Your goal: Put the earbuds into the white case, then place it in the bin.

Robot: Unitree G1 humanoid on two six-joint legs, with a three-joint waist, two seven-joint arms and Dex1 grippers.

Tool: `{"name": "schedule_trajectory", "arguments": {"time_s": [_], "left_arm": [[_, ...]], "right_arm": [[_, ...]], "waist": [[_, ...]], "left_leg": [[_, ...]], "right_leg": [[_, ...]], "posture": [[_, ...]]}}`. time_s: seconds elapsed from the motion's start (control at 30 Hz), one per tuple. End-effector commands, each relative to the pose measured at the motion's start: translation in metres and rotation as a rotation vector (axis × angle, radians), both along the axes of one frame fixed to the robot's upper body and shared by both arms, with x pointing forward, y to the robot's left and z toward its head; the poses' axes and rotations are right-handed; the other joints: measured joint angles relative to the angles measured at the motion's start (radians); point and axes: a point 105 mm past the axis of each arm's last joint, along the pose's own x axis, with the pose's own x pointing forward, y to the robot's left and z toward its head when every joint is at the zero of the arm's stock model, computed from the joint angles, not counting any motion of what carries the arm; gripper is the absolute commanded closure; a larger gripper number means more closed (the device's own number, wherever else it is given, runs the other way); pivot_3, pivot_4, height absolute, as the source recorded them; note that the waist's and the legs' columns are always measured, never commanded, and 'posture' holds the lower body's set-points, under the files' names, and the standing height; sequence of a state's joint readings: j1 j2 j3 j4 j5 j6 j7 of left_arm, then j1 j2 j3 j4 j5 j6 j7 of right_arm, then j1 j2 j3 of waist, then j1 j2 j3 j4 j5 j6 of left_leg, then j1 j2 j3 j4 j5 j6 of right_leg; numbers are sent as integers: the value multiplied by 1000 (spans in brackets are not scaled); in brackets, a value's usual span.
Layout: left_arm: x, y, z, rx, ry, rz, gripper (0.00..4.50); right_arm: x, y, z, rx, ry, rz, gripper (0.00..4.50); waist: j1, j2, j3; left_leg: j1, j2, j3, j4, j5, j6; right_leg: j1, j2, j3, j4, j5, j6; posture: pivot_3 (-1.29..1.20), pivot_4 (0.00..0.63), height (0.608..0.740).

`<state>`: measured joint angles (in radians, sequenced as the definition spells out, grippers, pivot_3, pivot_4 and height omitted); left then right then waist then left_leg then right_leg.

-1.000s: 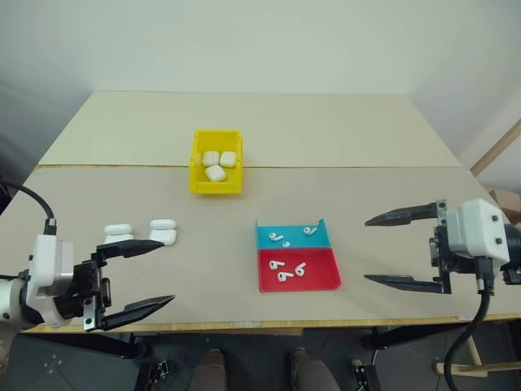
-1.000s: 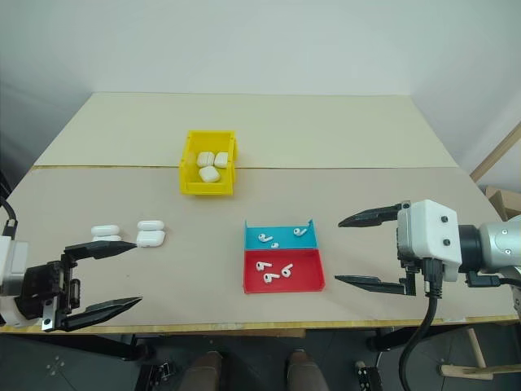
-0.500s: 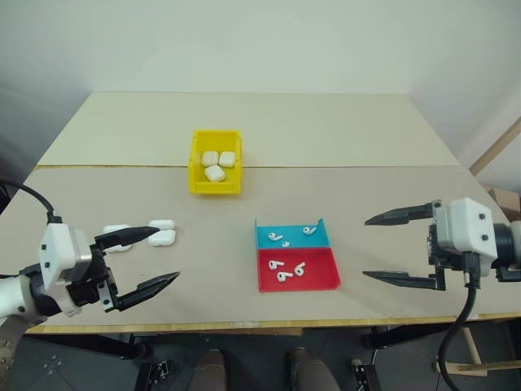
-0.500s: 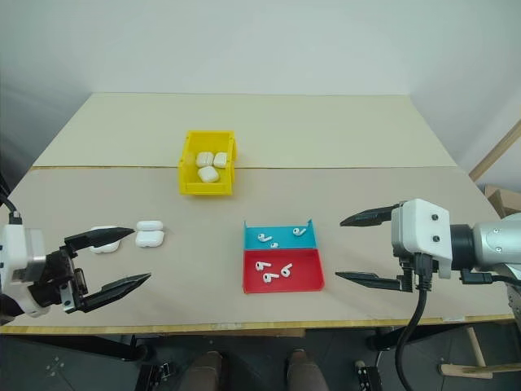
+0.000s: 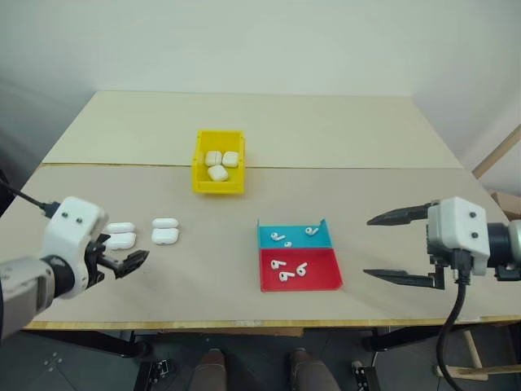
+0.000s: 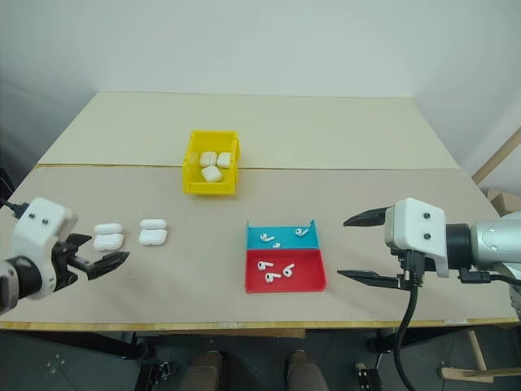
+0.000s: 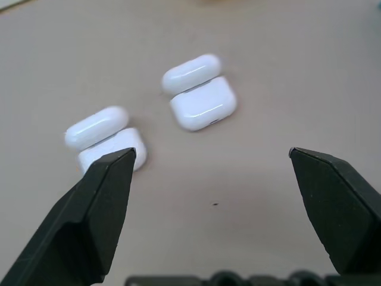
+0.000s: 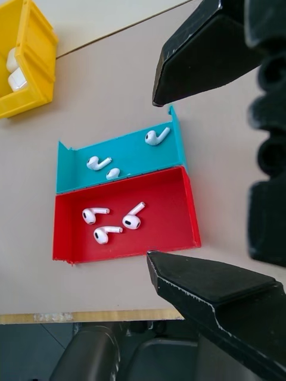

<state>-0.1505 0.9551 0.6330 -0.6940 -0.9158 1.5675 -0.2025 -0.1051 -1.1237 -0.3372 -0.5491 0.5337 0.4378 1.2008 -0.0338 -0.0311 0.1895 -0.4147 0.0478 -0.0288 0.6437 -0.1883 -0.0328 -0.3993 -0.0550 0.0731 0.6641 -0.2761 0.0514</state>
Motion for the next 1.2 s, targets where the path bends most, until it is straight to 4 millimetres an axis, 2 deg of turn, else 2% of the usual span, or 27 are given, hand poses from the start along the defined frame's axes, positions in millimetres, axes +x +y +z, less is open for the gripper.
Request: {"name": "schedule_trajectory", "arguments": {"time_s": [0.03, 0.23, 0.47, 0.63, 0.77, 1.0, 1.2], "left_arm": [[10, 17, -2, 5, 80, 103, 0], [33, 38, 3, -71, 207, 240, 0], [47, 46, 9, -147, 353, 357, 0], [59, 55, 17, -133, 393, 479, 0], [67, 51, 20, -189, 445, 509, 0], [72, 46, 6, -184, 539, 542, 0], [77, 46, 5, -176, 555, 574, 0]], "right_arm": [[0, 7, 5, 15, -24, 14, 9], [3, 13, -4, 27, -16, 5, 9], [-5, 14, -12, 33, 8, -35, 9], [-9, 14, -18, 37, 25, -63, 9], [-10, 13, -19, 48, 34, -81, 9], [-8, 14, -22, 66, 28, -122, 9], [-11, 15, -26, 72, 43, -145, 9]], "waist": [[-6, 0, 0], [-6, 0, 0], [7, -1, 0], [15, -2, -1], [19, -3, -1], [18, -3, -1], [20, -4, -2]], "left_leg": [[0, 0, 0, 0, 0, 0], [-1, 0, 0, -1, 0, 0], [-5, -2, -1, -1, 0, 0], [-6, -3, -2, -1, 0, -1], [-6, -4, -2, -1, 1, -2], [-6, -4, -2, -1, 1, -3], [-7, -5, -3, -1, 2, -4]], "right_leg": [[0, 0, 0, 0, 0, 0], [-2, 0, 0, 0, 3, -5], [-5, -3, 0, 1, 3, -5], [-5, -3, -1, 1, 3, -6], [-5, -3, -1, 0, 4, -5], [-5, -4, -1, 0, 4, -5], [-5, -4, -2, 0, 4, -5]], "posture": [[0, 150, 740], [0, 150, 740], [0, 150, 740], [0, 150, 740], [0, 150, 740], [0, 150, 740], [0, 150, 740]]}}
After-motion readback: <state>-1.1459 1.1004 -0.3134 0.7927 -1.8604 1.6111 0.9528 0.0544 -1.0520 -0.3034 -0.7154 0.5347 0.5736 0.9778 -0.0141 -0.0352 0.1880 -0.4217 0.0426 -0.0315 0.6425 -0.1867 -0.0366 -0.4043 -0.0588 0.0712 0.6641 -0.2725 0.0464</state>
